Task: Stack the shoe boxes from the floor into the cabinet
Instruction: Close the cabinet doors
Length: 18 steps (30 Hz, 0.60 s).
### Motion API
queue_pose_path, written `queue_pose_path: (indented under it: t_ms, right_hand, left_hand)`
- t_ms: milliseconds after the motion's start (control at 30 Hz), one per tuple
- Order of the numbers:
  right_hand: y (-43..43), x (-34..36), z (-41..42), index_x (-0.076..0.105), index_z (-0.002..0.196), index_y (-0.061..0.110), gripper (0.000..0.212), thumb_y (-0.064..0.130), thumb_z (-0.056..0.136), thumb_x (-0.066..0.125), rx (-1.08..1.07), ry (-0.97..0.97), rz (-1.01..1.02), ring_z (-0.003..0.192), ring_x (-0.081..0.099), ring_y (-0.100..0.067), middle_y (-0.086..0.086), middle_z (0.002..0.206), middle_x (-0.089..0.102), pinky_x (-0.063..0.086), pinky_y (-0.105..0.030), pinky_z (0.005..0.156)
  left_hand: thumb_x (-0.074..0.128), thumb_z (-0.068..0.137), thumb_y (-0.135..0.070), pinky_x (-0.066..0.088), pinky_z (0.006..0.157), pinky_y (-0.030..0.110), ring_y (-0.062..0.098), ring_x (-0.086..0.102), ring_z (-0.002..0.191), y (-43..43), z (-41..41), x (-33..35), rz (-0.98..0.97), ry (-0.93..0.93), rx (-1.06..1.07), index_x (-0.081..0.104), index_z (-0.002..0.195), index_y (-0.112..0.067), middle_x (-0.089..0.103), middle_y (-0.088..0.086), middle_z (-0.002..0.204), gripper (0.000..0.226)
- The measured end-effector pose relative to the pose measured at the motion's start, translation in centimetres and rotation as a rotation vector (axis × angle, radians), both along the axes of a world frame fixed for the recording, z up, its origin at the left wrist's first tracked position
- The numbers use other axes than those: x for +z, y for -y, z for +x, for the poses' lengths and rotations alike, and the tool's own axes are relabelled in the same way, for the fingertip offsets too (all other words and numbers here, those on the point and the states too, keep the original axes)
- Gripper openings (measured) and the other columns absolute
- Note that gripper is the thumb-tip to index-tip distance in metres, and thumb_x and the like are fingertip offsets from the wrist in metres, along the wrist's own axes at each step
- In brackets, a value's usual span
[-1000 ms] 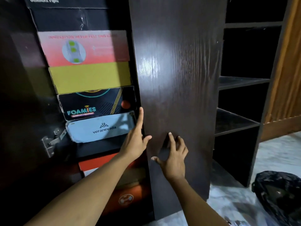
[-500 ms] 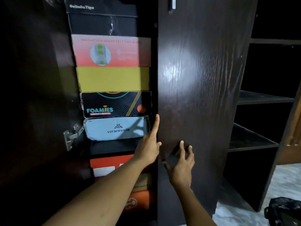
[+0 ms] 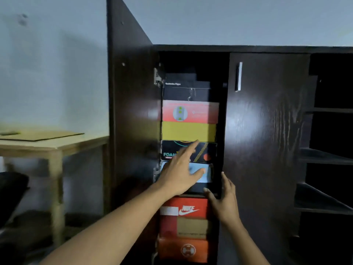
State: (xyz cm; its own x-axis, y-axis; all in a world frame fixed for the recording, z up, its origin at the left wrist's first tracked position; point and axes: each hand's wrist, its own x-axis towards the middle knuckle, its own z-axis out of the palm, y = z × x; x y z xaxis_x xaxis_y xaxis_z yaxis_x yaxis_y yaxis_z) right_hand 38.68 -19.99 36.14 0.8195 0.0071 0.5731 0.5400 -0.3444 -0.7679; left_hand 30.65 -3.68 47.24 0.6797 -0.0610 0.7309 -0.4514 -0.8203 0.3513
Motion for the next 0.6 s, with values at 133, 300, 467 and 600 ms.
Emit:
queue_pose_path:
  t_ms: [133,300,467,600]
  right_hand:
    - [-6.8,3.6,-7.2,0.028,0.153,0.033,0.08,0.045,0.087,0.071,0.272,0.062,0.026,0.131,0.043,-0.011,0.019,0.141,0.034,0.042,-0.041,0.111]
    - [-14.1,5.0,-13.9,0.037,0.146,0.037,0.087,0.069,0.072,0.071,0.553,0.092,0.028,0.132,0.045,-0.001,0.027,0.144,0.039,0.042,-0.039,0.112]
    - [-18.0,6.3,-16.9,0.035,0.149,0.035,0.097,0.071,0.068,0.075,0.616,0.152,-0.077,0.137,0.039,0.001,0.019,0.147,0.038,0.038,-0.024,0.113]
    - [-19.1,6.2,-17.0,0.036,0.148,0.035,0.097,0.063,0.067,0.081,0.608,0.201,-0.095,0.134,0.035,0.011,0.021,0.144,0.04,0.033,-0.013,0.11]
  left_hand:
    - [0.067,0.086,-0.044,0.055,0.074,0.031,0.001,0.056,0.087,-4.4,-9.7,2.9,0.115,0.209,0.112,0.04,0.143,-0.038,0.053,-0.018,0.122,0.063]
    - [0.066,0.088,-0.038,0.043,0.066,0.007,-0.004,0.049,0.077,-10.0,-16.9,3.9,0.123,0.386,0.267,0.052,0.134,-0.029,0.051,-0.016,0.106,0.049]
    - [0.064,0.091,-0.035,0.047,0.096,0.032,0.013,0.05,0.115,-14.9,-18.5,4.9,0.032,0.41,0.417,0.05,0.14,-0.02,0.056,-0.003,0.124,0.053]
    - [0.055,0.097,-0.039,0.043,0.108,0.039,0.014,0.045,0.128,-16.9,-17.6,4.3,0.036,0.237,0.37,0.028,0.149,-0.032,0.054,-0.001,0.137,0.059]
